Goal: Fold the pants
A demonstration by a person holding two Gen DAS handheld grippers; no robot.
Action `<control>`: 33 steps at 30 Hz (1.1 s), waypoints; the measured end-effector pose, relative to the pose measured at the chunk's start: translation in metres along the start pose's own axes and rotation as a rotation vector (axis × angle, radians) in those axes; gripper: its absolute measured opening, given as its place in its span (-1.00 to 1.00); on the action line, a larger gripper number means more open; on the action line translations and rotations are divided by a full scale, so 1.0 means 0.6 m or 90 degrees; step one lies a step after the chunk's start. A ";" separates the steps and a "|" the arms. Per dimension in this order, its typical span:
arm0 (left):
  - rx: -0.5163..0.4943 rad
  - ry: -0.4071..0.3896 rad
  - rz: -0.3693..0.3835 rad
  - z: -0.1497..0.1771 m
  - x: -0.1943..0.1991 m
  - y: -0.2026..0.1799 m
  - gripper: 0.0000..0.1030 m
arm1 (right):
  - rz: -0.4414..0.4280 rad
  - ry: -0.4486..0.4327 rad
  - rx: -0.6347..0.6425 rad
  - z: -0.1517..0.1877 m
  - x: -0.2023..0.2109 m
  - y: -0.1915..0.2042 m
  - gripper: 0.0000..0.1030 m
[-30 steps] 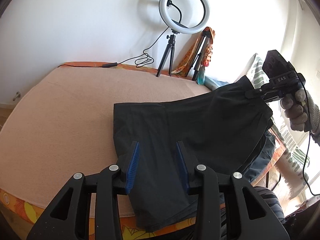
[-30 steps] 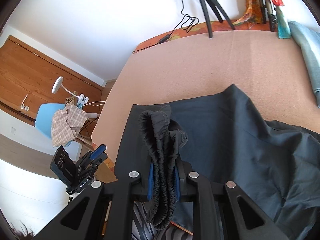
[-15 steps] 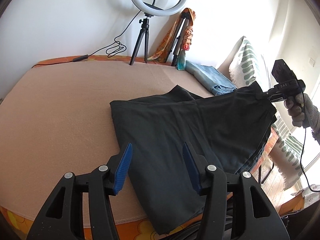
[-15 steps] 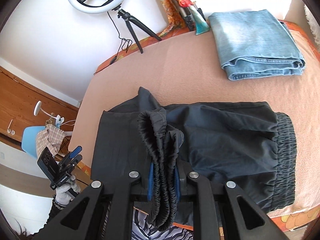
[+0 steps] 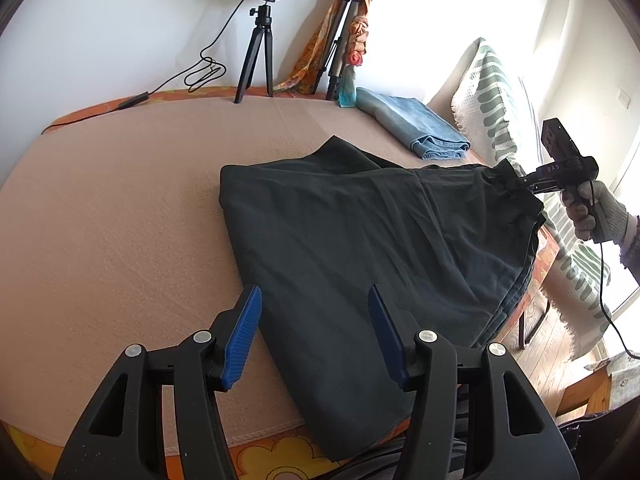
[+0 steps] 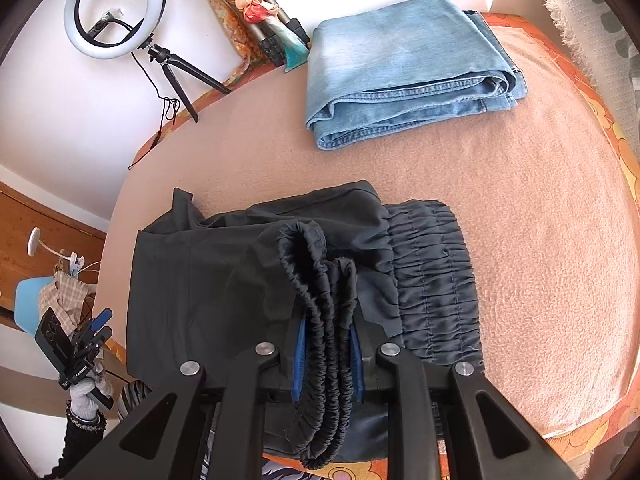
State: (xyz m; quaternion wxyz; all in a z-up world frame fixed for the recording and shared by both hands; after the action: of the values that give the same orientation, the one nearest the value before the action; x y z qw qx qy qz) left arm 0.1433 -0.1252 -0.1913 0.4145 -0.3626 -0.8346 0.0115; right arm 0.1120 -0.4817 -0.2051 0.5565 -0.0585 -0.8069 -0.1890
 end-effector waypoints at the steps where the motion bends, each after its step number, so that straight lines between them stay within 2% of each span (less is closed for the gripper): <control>1: 0.003 0.005 0.000 0.002 -0.003 0.001 0.07 | 0.007 -0.003 0.004 0.001 -0.003 -0.005 -0.62; 8: 0.040 0.024 0.007 0.016 -0.019 0.006 0.10 | 0.091 -0.013 0.075 0.008 -0.021 -0.008 -0.50; 11: 0.064 0.024 0.011 0.022 -0.021 0.009 0.11 | 0.142 -0.029 0.106 0.009 -0.011 0.008 -0.33; 13: 0.069 0.026 0.008 0.027 -0.020 0.011 0.11 | 0.176 -0.051 0.116 0.006 0.004 0.019 0.19; 14: 0.070 0.028 0.008 0.029 -0.020 0.011 0.11 | 0.199 -0.071 0.127 0.003 0.015 0.026 0.26; 17: 0.074 0.034 0.013 0.036 -0.021 0.009 0.11 | 0.225 -0.111 0.144 -0.005 0.047 0.049 0.26; 21: 0.078 0.039 0.010 0.045 -0.024 0.010 0.11 | 0.127 -0.137 0.131 -0.013 0.085 0.115 0.27; 26: 0.122 0.030 0.021 0.059 -0.027 0.019 0.11 | 0.018 -0.121 0.153 -0.025 0.077 0.237 0.28; 30: 0.135 0.013 0.022 0.065 -0.027 0.019 0.11 | -0.029 -0.100 0.186 -0.030 0.045 0.336 0.28; 33: 0.160 -0.002 0.042 0.064 -0.027 0.018 0.11 | -0.053 -0.070 0.221 -0.032 0.008 0.407 0.28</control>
State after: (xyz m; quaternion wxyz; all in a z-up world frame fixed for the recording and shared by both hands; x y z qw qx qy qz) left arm 0.1294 -0.1163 -0.2311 0.4548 -0.3353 -0.8148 0.1300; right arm 0.2018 -0.2641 -0.1361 0.5050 0.0615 -0.8584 -0.0659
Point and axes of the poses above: each gripper's, at about its wrist camera, not at the fingertips, and x roughly against the way its jaws point, y to its left, z to its underside, the point moved 8 cm from there along -x, roughly the way its jaws point, and after that the axes turned 5 degrees about z, right-handed, at the moved point
